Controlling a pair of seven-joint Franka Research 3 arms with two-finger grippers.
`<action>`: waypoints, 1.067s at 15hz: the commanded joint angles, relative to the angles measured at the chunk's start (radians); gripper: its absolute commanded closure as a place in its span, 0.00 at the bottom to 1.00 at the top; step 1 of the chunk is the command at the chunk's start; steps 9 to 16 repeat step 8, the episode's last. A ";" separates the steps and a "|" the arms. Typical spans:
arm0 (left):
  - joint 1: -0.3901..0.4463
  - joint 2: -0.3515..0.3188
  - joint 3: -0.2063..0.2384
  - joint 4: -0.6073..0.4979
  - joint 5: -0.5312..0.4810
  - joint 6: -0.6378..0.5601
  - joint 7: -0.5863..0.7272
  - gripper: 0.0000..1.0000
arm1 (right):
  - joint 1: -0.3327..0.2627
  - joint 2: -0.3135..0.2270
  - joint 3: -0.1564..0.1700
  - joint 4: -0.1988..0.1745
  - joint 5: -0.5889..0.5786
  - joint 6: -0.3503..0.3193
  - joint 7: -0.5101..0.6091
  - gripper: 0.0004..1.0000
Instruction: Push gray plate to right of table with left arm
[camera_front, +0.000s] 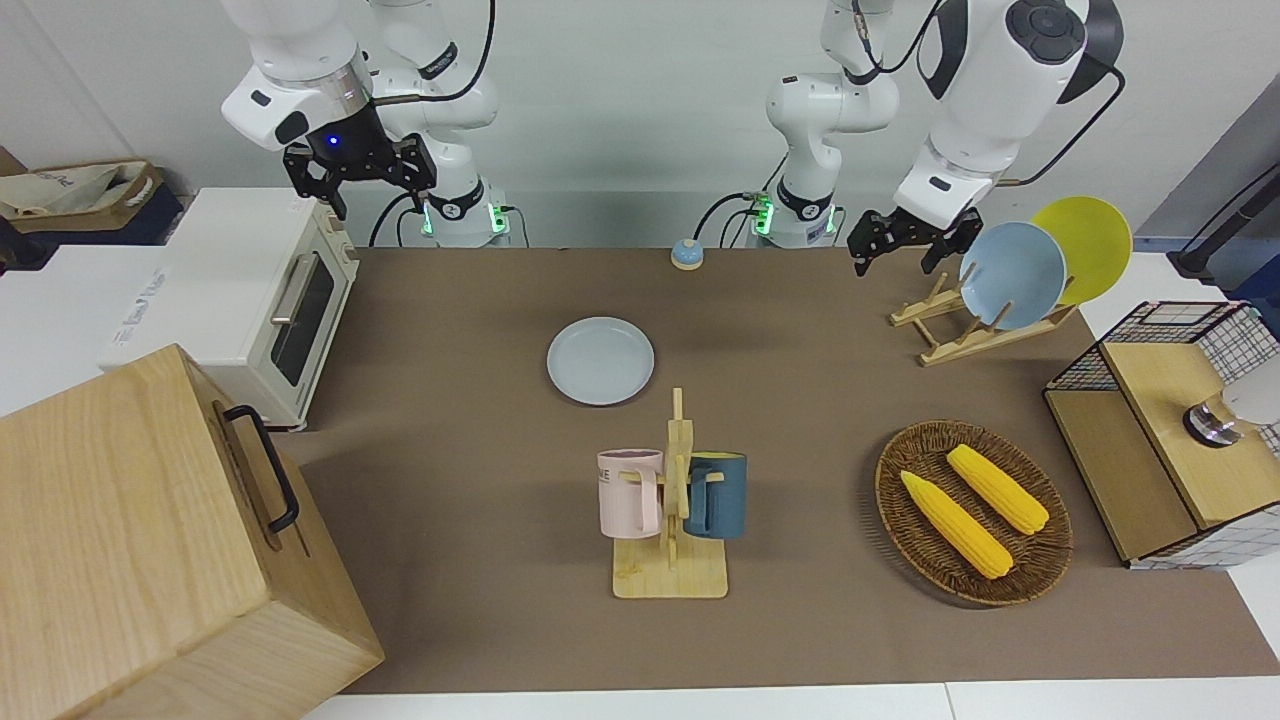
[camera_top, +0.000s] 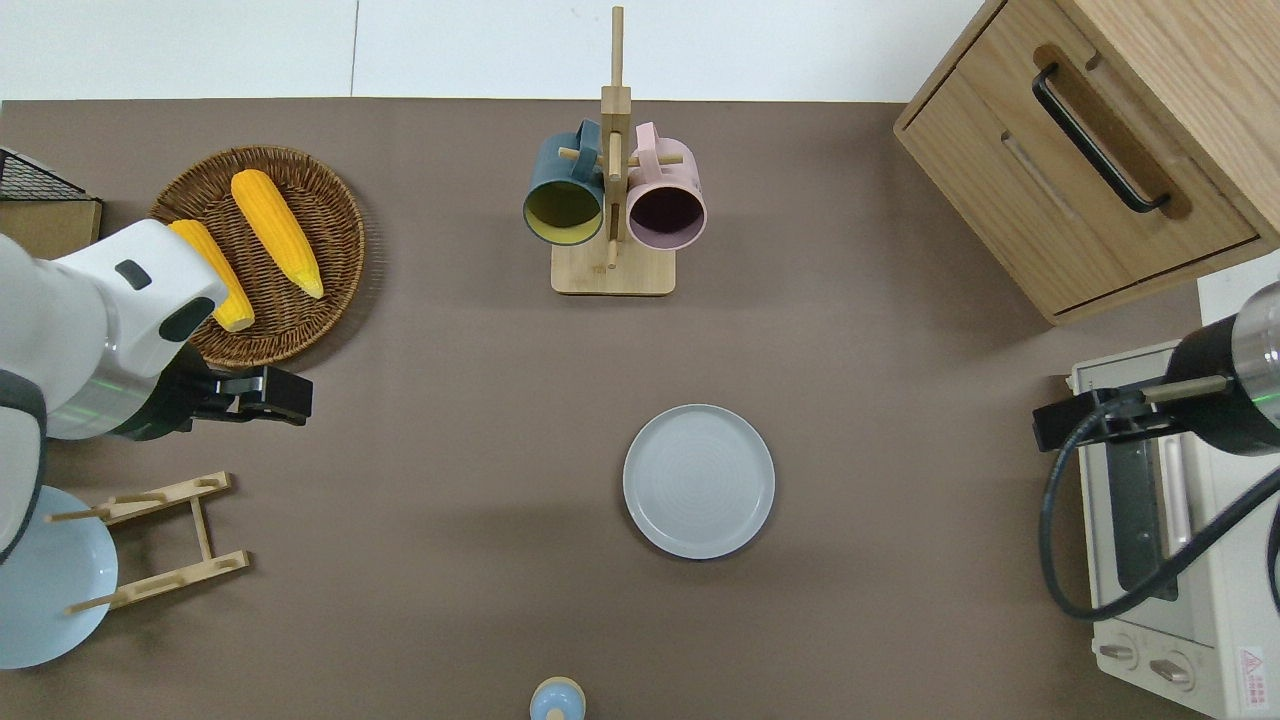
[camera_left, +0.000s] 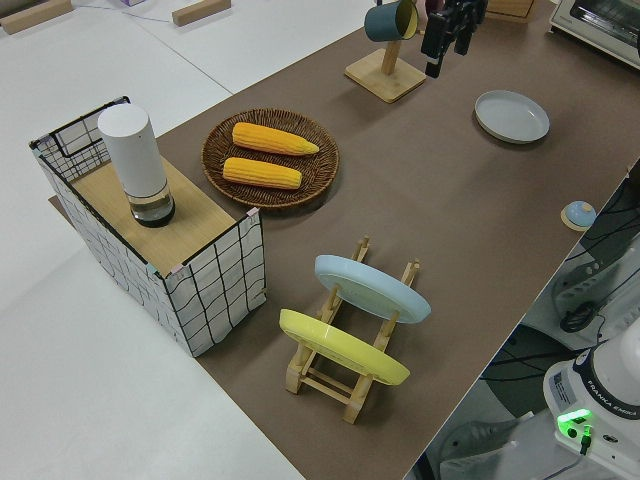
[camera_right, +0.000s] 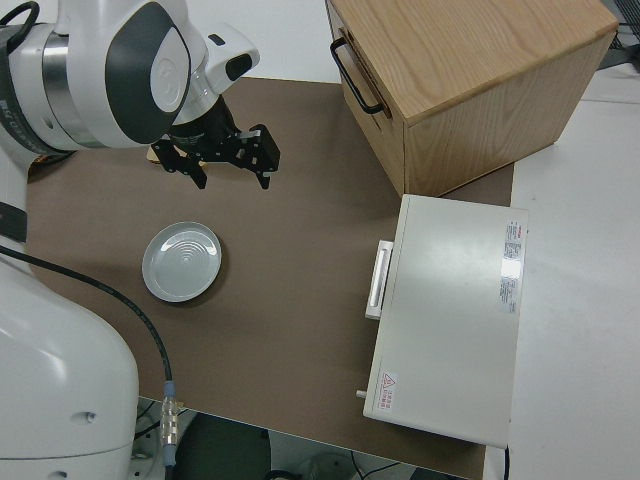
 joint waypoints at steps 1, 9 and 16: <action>0.010 0.012 -0.002 0.052 -0.012 -0.016 0.017 0.00 | -0.019 -0.002 0.016 0.009 0.004 -0.016 0.012 0.02; 0.010 0.010 0.002 0.065 -0.014 -0.005 0.028 0.00 | -0.019 -0.002 0.016 0.009 0.004 -0.016 0.012 0.02; 0.010 0.010 0.002 0.065 -0.014 -0.005 0.028 0.00 | -0.019 -0.002 0.016 0.009 0.004 -0.016 0.012 0.02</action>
